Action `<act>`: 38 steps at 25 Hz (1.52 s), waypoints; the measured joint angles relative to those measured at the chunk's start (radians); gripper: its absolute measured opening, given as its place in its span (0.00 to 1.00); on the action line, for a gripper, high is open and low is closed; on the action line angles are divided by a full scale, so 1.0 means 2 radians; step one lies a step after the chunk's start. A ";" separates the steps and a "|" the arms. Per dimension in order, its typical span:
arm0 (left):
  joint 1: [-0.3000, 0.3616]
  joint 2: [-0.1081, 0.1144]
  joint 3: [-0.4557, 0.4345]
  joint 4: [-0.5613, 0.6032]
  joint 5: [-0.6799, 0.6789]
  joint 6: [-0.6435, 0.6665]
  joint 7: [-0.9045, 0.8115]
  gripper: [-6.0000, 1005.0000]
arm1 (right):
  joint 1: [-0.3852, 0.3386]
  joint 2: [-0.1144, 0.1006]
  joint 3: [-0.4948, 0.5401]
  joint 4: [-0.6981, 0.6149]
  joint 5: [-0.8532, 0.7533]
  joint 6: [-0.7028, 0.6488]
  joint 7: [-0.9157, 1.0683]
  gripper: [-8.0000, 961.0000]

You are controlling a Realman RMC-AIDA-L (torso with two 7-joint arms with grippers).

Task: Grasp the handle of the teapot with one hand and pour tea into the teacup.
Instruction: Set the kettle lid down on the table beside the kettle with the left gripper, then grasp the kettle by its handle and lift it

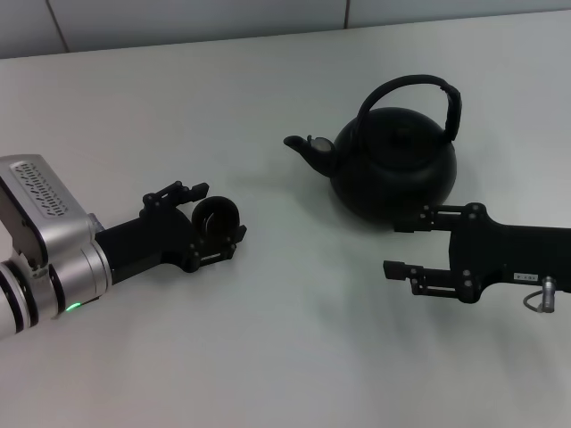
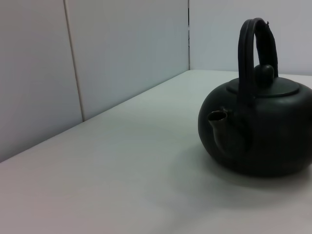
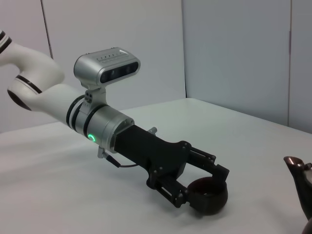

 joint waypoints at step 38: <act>0.237 0.069 -0.032 0.193 0.005 0.296 -0.126 0.84 | 0.019 0.001 0.000 0.030 0.001 0.030 0.004 0.66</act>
